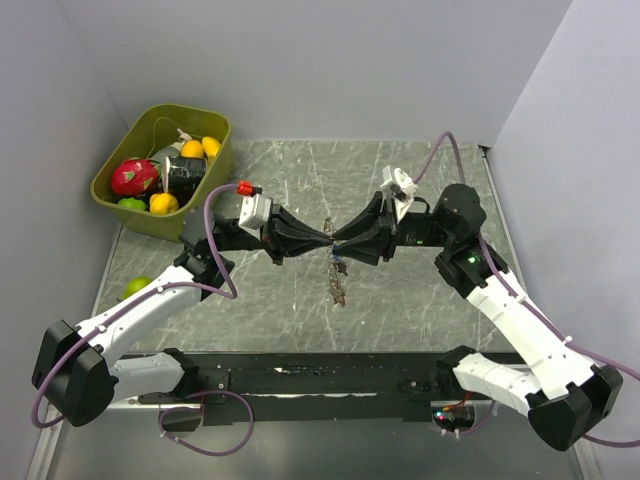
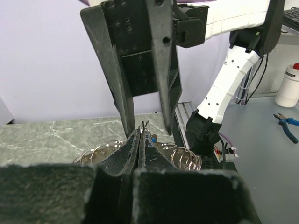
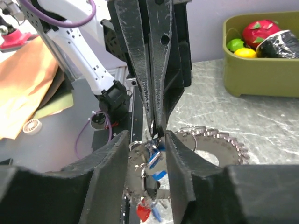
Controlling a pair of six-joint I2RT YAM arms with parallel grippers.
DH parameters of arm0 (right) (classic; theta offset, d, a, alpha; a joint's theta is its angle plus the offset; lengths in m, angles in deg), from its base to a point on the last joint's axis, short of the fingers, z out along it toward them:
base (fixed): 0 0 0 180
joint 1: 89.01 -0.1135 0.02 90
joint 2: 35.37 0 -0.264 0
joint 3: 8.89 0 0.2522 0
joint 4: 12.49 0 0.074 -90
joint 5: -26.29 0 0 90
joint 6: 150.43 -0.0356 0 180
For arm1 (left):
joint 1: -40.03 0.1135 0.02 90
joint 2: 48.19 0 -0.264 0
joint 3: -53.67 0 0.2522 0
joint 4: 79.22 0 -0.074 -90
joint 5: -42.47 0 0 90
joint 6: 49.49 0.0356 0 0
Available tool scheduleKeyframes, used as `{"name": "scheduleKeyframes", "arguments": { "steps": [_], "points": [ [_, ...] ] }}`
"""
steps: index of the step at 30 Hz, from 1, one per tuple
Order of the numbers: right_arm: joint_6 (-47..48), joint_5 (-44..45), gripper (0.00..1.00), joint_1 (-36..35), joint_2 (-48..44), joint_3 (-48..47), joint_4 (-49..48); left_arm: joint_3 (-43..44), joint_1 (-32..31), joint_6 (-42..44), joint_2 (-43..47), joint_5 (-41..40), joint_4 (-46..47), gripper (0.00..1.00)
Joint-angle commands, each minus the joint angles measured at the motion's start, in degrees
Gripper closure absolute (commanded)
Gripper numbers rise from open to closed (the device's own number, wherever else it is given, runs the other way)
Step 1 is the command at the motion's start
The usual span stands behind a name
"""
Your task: Put the keys on the keyring
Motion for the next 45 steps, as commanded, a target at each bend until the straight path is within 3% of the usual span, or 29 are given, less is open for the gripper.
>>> {"name": "scheduleKeyframes", "arguments": {
  "steps": [1,7,12,15,18,19,22,25,29,37,45],
  "points": [
    [1.85,1.93,0.66,-1.39,0.77,-2.45,1.00,2.42,-0.27,-0.67,0.60,0.70,3.66,0.99],
    [1.76,3.07,1.00,-1.39,0.95,-3.15,2.05,2.33,-0.27,-0.23,1.31,0.96,2.70,0.99],
    [3.25,3.86,1.00,-1.39,1.04,-4.56,5.73,3.12,-0.27,2.67,1.92,1.05,-2.04,0.99],
    [5.71,4.48,1.00,-1.48,1.39,-6.23,10.12,5.22,-0.18,7.14,2.01,1.75,-10.81,0.98],
    [9.40,4.65,1.00,-1.31,2.35,-9.21,15.04,9.53,-0.18,14.61,1.57,2.37,-24.69,0.85],
    [11.15,4.83,1.00,-1.31,3.14,-10.18,19.58,12.23,-0.27,16.80,1.31,2.46,-28.30,0.74],
    [16.25,5.71,1.00,-1.39,4.98,-14.04,27.94,17.86,-0.27,25.59,0.17,1.67,-43.67,0.57],
    [21.26,7.03,1.00,-1.31,7.18,-18.09,33.94,23.05,-0.27,32.54,-1.41,-1.13,-56.43,0.49],
    [26.97,8.61,1.00,-1.31,10.17,-23.27,43.77,29.04,-0.27,39.74,-4.31,-3.42,-68.56,0.47],
    [30.06,10.01,1.00,-1.48,12.99,-26.09,48.45,40.46,-0.45,48.98,-11.34,-8.79,-85.52,0.49],
    [30.77,11.60,1.00,-1.75,14.84,-27.24,49.34,48.02,-3.60,51.89,-17.93,-9.31,-92.74,0.52]
  ]
}}
